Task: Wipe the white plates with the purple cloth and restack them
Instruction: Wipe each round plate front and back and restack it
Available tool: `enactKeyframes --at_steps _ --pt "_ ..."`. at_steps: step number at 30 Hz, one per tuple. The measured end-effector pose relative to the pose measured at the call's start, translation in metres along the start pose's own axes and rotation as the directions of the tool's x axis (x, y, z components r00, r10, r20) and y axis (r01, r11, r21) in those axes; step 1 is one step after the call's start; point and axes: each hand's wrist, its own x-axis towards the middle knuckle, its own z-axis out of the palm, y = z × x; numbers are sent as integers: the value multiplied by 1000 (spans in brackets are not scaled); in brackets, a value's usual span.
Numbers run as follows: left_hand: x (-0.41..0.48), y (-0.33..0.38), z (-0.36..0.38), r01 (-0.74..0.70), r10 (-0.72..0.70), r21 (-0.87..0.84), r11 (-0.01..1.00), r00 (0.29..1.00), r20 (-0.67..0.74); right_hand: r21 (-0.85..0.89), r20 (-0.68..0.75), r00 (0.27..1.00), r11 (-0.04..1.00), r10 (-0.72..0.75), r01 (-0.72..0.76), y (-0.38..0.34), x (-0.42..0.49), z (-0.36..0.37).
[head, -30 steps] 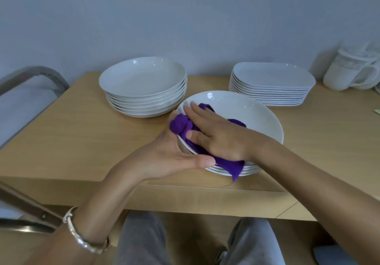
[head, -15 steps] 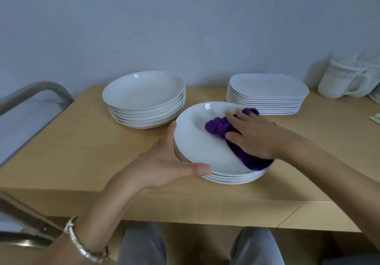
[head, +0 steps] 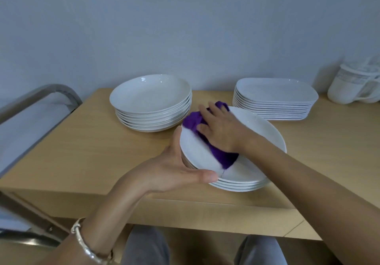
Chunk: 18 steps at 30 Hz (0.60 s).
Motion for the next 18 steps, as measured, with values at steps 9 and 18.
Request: enactKeyframes --at_steps 9,18 --pt "2 -2 -2 15 -4 117 993 995 -97 -197 145 967 963 211 -181 31 -65 -28" --pt "4 1 3 -76 72 72 995 996 47 254 281 947 964 -153 80 -28 -74 -30"
